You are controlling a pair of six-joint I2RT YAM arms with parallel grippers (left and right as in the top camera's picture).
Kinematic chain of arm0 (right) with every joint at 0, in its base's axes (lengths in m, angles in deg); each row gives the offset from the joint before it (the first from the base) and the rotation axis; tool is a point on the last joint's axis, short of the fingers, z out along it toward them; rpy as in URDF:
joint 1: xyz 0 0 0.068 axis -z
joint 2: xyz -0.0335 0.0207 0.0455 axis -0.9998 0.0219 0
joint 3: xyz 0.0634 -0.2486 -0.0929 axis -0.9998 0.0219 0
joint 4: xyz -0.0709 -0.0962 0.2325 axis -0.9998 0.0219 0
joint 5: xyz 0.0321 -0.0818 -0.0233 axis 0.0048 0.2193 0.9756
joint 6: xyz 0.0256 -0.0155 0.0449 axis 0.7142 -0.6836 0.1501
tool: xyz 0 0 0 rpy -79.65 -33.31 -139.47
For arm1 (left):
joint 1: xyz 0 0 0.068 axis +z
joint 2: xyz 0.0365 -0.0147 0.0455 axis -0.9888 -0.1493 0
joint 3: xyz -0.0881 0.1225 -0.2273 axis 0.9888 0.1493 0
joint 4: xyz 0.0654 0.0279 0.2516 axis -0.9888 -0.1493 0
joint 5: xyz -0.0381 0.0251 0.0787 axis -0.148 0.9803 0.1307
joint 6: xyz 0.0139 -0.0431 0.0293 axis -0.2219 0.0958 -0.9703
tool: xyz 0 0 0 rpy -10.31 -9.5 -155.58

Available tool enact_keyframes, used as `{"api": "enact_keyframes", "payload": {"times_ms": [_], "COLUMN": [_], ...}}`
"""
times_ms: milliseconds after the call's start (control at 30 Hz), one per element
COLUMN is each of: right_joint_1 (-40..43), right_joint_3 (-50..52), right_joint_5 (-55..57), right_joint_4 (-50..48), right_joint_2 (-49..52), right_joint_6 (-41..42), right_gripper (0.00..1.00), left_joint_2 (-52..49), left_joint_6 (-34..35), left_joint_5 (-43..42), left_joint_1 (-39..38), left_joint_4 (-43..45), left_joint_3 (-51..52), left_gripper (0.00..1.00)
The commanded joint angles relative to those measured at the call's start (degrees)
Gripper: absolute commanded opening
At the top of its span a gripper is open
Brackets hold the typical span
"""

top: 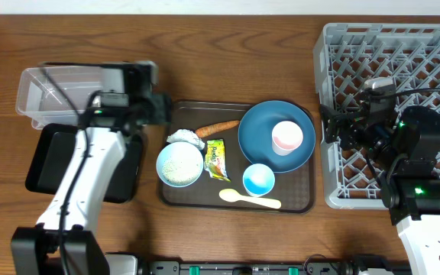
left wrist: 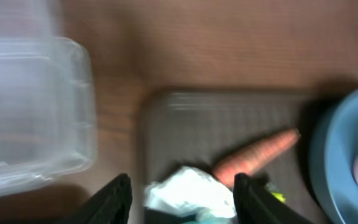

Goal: Sort waste into correct bins and load items into the dishwasher rack
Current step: 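Carry the tissue left and drop it into the clear bin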

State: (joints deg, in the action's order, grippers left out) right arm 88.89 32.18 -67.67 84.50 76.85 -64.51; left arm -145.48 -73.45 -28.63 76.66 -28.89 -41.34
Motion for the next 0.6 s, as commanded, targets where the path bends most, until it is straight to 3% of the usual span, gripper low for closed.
{"api": "enact_keyframes", "payload": {"times_ms": [0, 133, 567], "right_joint_1": [-0.92, -0.92, -0.92], "right_joint_3": [-1.44, -1.44, -1.44], "right_joint_5": [-0.39, -0.39, -0.37], "right_joint_4": [-0.07, -0.13, -0.13], "right_joint_2": [0.02, 0.00, 0.00], "right_joint_6": [0.63, 0.63, 0.61], "right_gripper": [0.94, 0.94, 0.94], "left_joint_2": [-3.06, -7.04, -16.83], "left_joint_6": [-1.97, -6.88, -6.88], "left_joint_5": [-1.81, -0.66, 3.43], "left_joint_1": [-3.45, -7.54, -11.61], "left_joint_4": [-2.05, -2.75, -4.55], "left_joint_3": [0.22, 0.22, 0.22], "left_gripper": [0.55, 0.55, 0.55]}}
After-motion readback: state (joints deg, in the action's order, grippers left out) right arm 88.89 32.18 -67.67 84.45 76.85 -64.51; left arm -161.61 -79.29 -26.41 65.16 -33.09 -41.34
